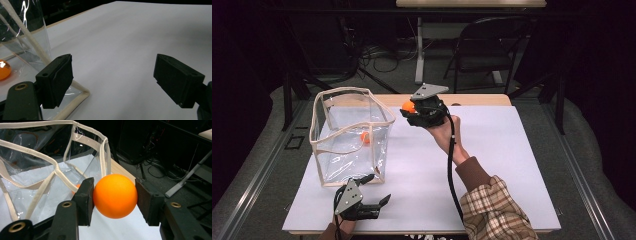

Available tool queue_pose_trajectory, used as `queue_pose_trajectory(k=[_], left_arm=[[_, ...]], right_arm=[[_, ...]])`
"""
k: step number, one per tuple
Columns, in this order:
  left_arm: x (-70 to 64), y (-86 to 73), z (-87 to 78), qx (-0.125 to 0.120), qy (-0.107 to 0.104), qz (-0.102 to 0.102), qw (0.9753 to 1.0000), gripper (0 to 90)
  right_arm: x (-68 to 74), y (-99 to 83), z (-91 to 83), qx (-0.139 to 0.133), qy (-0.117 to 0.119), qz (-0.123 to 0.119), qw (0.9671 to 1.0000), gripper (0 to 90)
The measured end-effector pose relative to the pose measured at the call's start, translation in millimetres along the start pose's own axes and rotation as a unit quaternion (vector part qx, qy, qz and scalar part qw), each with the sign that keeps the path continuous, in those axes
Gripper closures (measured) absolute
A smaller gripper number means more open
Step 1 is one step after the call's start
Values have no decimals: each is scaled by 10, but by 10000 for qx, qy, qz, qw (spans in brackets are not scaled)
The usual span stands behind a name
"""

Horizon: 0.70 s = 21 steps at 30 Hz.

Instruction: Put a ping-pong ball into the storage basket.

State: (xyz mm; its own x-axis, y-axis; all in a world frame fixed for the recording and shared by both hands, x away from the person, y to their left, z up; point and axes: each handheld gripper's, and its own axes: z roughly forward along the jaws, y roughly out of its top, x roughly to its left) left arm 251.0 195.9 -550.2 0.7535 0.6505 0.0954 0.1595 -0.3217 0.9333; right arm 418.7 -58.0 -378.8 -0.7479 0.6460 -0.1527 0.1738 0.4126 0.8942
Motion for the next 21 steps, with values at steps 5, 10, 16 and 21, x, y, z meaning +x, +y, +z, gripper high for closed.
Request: queue_pose_trajectory(k=[5, 10, 16, 21], left_arm=[[-2, 2, -2, 8, 3, 5, 10000, 160], [-1, 1, -3, 5, 3, 5, 10000, 161], [-3, 2, -4, -2, 6, -3, 10000, 160], [0, 0, 0, 6, 8, 4, 10000, 160]], right_arm=[[22, 42, 19, -15, 32, -25, 10000, 509], [29, 86, 39, -44, 48, -29, 10000, 509], [44, 116, 61, -48, 39, -53, 10000, 509], [52, 145, 73, -69, 38, -84, 9999, 510]])
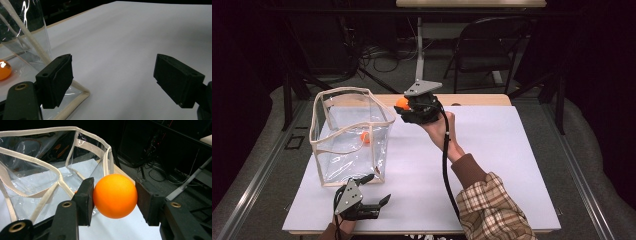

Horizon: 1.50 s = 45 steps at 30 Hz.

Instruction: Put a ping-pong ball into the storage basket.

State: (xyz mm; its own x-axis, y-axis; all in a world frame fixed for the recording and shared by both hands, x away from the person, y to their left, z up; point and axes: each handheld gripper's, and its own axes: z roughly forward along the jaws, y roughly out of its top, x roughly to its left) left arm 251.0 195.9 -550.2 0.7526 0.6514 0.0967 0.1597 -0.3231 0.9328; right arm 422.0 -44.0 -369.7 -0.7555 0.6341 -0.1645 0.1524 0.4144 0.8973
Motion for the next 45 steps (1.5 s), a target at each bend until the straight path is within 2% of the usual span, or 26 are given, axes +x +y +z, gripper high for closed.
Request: queue_pose_trajectory(k=[18, 19, 25, 31, 45], left_arm=[[-3, 2, -3, -18, -13, -15, 10000, 160], [-3, 2, -3, -18, -13, -15, 10000, 160], [-3, 2, -3, -18, -13, -15, 10000, 160], [3, 0, -3, -28, -21, -16, 10000, 160], [2, 1, -3, -26, -19, -13, 10000, 160]], right_arm=[[58, 106, 70, -34, 74, -15, 10000, 509], [104, 157, 122, -23, 138, -51, 9999, 509], [104, 157, 122, -23, 138, -51, 9999, 509], [168, 209, 208, 21, 212, -124, 9997, 509], [191, 250, 302, 21, 291, -37, 9996, 510]])
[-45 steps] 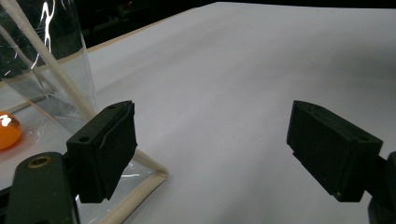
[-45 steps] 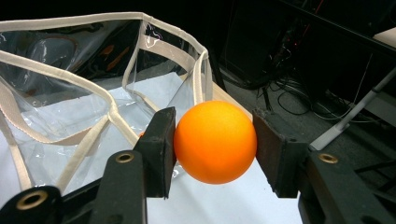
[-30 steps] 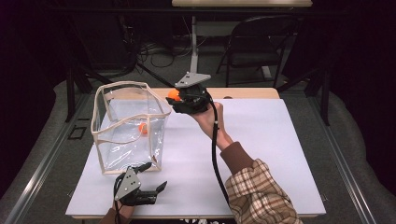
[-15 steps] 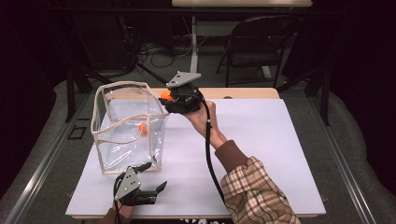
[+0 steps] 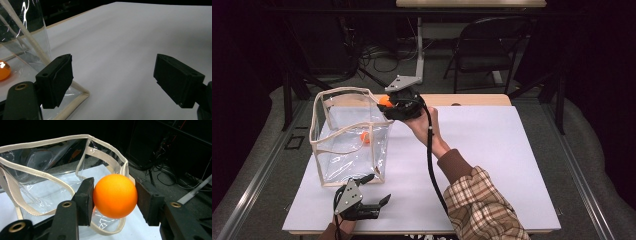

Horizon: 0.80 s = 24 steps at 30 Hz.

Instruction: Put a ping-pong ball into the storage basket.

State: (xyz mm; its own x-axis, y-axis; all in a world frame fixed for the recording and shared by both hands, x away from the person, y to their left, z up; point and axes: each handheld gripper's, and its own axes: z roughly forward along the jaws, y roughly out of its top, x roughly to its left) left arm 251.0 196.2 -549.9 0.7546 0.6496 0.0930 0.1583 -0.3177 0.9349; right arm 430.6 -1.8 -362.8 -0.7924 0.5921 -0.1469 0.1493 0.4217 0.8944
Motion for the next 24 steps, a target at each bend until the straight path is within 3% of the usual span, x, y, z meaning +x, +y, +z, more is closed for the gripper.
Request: queue_pose_trajectory(k=[24], left_arm=[[-7, 4, -5, -11, -1, 21, 10000, 160]], right_arm=[[102, 93, 126, 33, 79, -82, 9999, 510]])
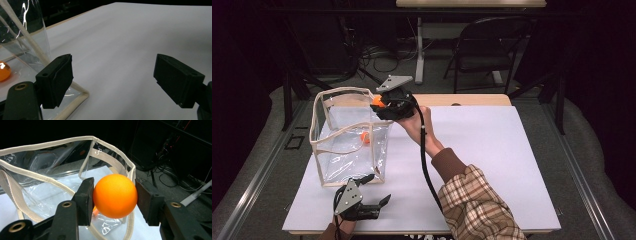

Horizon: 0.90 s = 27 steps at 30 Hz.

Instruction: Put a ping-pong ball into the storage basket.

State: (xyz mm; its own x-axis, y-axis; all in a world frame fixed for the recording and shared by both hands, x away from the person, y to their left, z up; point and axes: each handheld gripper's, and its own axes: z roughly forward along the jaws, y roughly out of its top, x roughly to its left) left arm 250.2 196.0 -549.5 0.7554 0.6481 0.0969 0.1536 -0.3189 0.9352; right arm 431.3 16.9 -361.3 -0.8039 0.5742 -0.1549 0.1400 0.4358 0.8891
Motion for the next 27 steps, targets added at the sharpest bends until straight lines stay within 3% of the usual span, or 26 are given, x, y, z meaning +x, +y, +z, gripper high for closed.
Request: queue_pose_trajectory(k=[27], left_arm=[[0, 1, 1, 2, -18, 13, 10000, 160]], right_arm=[[69, 24, 201, -9, 126, 108, 9999, 510]])
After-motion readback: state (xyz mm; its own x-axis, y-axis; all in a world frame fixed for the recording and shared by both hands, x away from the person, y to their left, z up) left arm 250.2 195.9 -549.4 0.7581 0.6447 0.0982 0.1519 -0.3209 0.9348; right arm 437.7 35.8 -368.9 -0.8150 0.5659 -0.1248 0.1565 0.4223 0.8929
